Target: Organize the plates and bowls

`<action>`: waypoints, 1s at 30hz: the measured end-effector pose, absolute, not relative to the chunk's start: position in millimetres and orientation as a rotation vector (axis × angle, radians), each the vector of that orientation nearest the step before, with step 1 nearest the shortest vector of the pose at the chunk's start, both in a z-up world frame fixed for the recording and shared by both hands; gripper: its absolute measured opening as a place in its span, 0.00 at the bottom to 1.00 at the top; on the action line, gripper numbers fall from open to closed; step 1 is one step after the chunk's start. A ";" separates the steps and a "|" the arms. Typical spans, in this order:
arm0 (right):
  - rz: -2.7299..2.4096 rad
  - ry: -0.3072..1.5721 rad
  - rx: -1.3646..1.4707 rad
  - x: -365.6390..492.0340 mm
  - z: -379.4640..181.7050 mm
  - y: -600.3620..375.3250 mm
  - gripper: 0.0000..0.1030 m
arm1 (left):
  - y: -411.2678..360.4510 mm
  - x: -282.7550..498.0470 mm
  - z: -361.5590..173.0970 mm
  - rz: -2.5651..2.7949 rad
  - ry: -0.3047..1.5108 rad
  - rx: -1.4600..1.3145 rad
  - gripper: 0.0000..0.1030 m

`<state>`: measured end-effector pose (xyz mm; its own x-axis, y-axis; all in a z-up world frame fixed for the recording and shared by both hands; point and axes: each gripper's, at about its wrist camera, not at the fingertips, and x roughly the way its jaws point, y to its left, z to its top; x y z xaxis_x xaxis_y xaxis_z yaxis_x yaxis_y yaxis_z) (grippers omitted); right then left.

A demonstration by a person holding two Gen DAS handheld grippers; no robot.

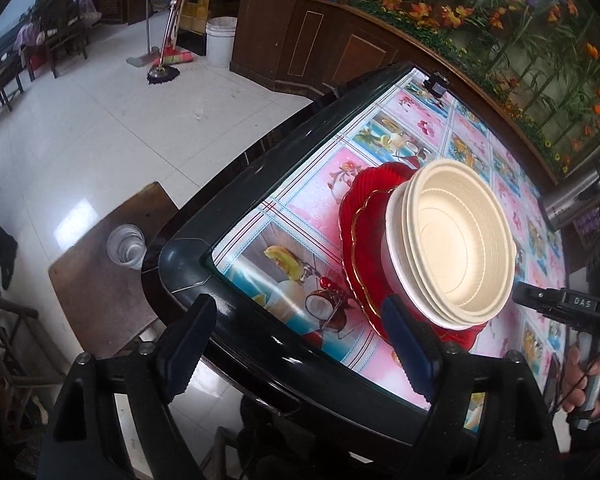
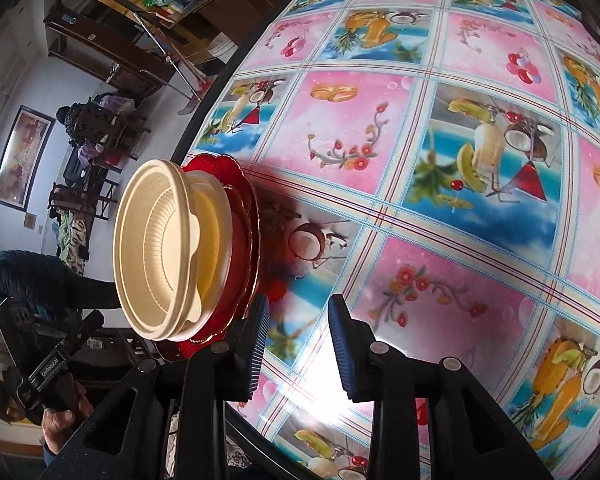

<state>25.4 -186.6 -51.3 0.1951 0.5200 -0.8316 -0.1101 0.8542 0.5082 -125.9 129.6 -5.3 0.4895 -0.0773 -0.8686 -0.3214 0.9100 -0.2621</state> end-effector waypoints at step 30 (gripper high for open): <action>0.496 1.300 0.356 38.3 -64.6 -157.6 0.23 | 128.0 -33.9 -58.8 -0.010 1.192 -0.388 0.28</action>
